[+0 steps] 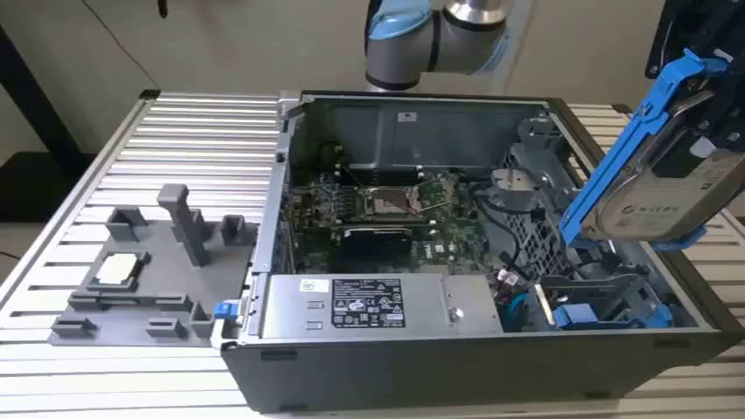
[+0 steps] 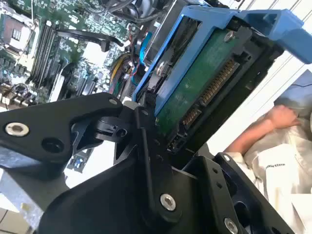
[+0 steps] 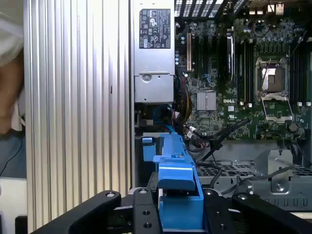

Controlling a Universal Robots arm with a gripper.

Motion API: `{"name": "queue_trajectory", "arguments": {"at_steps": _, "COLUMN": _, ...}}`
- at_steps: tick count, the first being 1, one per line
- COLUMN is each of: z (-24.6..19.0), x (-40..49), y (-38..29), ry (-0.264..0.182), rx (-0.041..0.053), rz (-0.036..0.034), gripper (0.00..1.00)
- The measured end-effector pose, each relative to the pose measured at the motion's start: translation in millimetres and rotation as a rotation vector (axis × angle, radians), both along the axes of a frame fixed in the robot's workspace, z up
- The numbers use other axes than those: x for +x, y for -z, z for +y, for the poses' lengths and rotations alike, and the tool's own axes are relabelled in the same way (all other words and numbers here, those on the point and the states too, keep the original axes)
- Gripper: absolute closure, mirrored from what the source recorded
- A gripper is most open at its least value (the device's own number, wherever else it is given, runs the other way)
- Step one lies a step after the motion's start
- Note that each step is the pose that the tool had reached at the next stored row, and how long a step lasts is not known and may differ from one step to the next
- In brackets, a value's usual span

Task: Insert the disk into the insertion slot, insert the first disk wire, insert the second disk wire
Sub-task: 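Insert the disk into the insertion slot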

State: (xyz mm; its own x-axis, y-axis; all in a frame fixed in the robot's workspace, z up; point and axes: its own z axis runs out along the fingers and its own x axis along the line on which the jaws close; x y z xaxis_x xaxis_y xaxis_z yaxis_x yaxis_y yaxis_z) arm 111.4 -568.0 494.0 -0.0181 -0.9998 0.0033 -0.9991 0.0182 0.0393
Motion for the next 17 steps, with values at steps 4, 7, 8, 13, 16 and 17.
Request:
{"name": "queue_trajectory", "arguments": {"at_steps": 4, "z": 0.0, "x": 0.0, "y": 0.1, "ry": 0.0, "rx": -0.0001, "rz": 0.0, "gripper": 0.67}}
{"name": "queue_trajectory", "arguments": {"at_steps": 7, "z": 0.0, "x": 0.0, "y": 1.3, "ry": 0.0, "rx": 0.0003, "rz": 0.0, "gripper": 0.67}}
{"name": "queue_trajectory", "arguments": {"at_steps": 8, "z": 0.0, "x": 0.0, "y": 1.8, "ry": 0.0, "rx": 0.0002, "rz": -0.0001, "gripper": 0.67}}
{"name": "queue_trajectory", "arguments": {"at_steps": 13, "z": 0.0, "x": 0.0, "y": 4.7, "ry": -0.004, "rx": 0.0002, "rz": -0.0004, "gripper": 0.67}}
{"name": "queue_trajectory", "arguments": {"at_steps": 16, "z": 0.0, "x": 0.0, "y": 7.3, "ry": -0.006, "rx": 0.0002, "rz": -0.0004, "gripper": 0.67}}
{"name": "queue_trajectory", "arguments": {"at_steps": 17, "z": 0.0, "x": 0.0, "y": 8.2, "ry": -0.007, "rx": 0.0002, "rz": -0.0005, "gripper": 0.67}}
